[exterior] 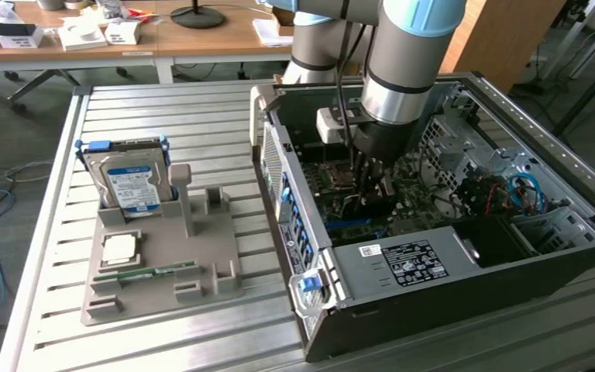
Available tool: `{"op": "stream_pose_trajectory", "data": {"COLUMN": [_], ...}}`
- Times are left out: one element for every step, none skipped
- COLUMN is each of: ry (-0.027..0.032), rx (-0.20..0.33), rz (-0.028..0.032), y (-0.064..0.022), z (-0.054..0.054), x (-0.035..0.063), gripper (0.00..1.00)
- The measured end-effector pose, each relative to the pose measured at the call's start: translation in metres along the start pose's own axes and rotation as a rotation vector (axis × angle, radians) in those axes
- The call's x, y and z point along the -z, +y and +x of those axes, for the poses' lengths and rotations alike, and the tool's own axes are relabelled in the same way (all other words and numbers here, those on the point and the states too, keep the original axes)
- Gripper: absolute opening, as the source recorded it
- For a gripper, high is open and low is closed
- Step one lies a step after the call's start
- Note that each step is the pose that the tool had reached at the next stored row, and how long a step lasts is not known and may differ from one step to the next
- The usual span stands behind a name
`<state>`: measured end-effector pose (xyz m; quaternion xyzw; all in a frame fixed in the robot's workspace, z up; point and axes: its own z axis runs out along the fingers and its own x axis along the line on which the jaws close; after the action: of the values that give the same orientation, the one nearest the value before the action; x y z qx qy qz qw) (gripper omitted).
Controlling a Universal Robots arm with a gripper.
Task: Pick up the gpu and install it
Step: 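Insert the gpu into the slot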
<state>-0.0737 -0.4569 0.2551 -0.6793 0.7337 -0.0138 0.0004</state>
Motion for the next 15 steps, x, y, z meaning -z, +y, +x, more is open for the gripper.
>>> {"op": "stream_pose_trajectory", "data": {"ry": [-0.0001,-0.0002,-0.0003,-0.0002,0.0005,0.0008,0.0009,0.0008,0.0008,0.0008,0.0008,0.0007,0.0006,0.0004,0.0002], "rx": [0.001,0.003,0.005,0.008,0.011,0.014,0.017,0.018,0.018,0.018,0.018,0.018,0.019,0.020,0.020], "rz": [0.0001,0.0000,-0.0002,-0.0006,-0.0012,-0.0014,-0.0015,-0.0015,-0.0015,-0.0014,-0.0015,-0.0011,-0.0001,0.0009,0.0020], "y": [0.0000,0.0000,0.0000,-0.0001,-0.0001,-0.0001,-0.0001,-0.0001,-0.0001,-0.0001,-0.0001,-0.0001,-0.0002,-0.0002,-0.0002], "z": [0.0000,0.0000,0.0000,-0.0001,0.0000,0.0000,0.0000,0.0000,0.0000,0.0000,0.0000,0.0000,0.0000,0.0000,0.0000], "x": [0.0000,0.0000,0.0000,0.0002,0.0004,0.0005,0.0006,0.0006,0.0006,0.0006,0.0006,0.0006,0.0006,0.0006,0.0005], "gripper": [0.26,0.26,0.26,0.26,0.26,0.26,0.26,0.26,0.26,0.26,0.26,0.26,0.26,0.26,0.26]}}
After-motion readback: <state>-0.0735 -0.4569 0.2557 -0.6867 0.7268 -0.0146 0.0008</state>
